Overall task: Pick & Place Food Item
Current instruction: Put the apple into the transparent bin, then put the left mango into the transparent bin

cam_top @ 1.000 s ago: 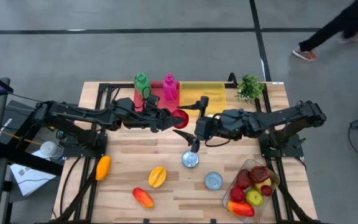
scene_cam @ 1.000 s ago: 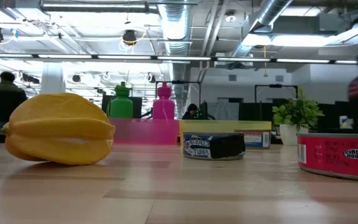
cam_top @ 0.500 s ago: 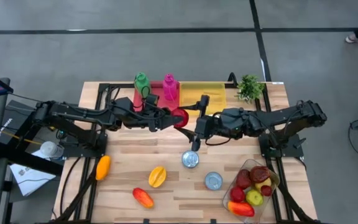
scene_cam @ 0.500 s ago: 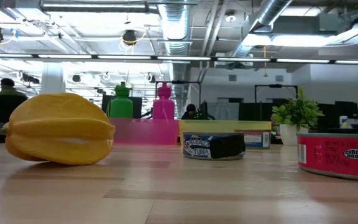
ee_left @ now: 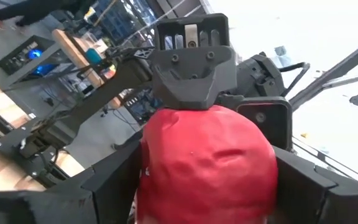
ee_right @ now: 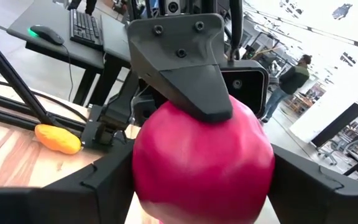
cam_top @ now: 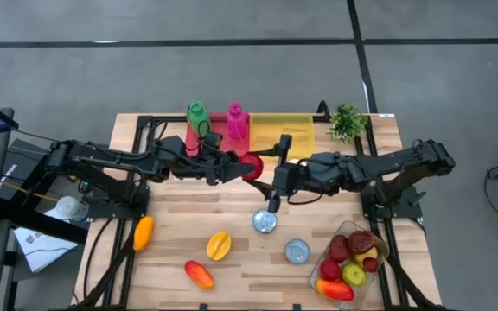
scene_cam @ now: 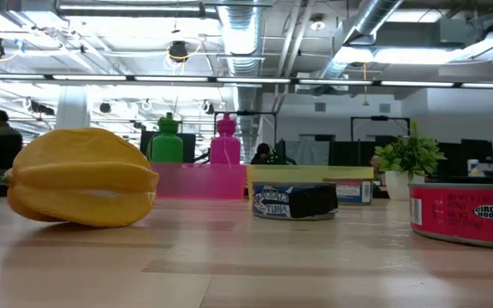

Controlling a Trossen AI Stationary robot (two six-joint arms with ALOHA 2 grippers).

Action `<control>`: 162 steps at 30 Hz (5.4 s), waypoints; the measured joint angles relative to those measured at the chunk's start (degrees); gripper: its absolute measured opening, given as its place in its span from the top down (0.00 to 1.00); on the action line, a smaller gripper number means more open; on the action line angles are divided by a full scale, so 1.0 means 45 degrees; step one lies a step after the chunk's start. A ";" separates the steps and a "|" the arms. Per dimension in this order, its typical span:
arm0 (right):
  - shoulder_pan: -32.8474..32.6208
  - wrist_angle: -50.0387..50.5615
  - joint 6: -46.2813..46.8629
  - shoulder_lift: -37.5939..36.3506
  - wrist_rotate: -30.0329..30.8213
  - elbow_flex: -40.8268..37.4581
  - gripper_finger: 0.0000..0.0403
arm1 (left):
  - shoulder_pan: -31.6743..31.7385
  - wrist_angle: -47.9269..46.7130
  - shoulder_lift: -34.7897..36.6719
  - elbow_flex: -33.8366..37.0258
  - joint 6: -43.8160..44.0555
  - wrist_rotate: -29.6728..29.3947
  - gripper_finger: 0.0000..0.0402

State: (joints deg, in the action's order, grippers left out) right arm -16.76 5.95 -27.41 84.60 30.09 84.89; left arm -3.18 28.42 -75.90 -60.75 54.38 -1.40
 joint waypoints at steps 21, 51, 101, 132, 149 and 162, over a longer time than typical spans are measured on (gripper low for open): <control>-0.5183 1.1387 1.4419 -0.4450 0.1709 0.0037 0.27 | 0.0155 -0.3388 0.2354 0.0000 -0.1961 0.0621 0.19; -0.8502 1.7041 2.5003 0.2903 -0.6561 -0.0116 0.27 | -0.0087 -0.8251 0.2765 0.0019 -0.2026 0.1957 0.23; -0.7459 1.5237 2.4323 0.2288 -0.6296 -0.1945 0.07 | -0.7472 -2.3697 0.2015 0.2907 0.7899 0.0699 0.27; -0.7522 1.5050 2.3023 0.2288 -0.6319 -0.1945 0.07 | -1.0587 -2.0634 0.1807 0.4789 1.4696 0.1871 0.32; -0.7604 1.5199 2.2992 0.2288 -0.6321 -0.1945 0.07 | -1.0356 -1.6238 0.1535 0.7242 1.5110 0.1634 0.30; -0.7604 1.5152 2.3094 0.2288 -0.6306 -0.1945 0.07 | -1.0200 -1.5723 0.1535 0.7242 1.5078 0.1595 0.43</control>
State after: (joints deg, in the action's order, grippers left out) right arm -50.98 74.14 76.51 94.89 1.72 76.14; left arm -49.08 -42.33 -68.99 -28.16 122.23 5.78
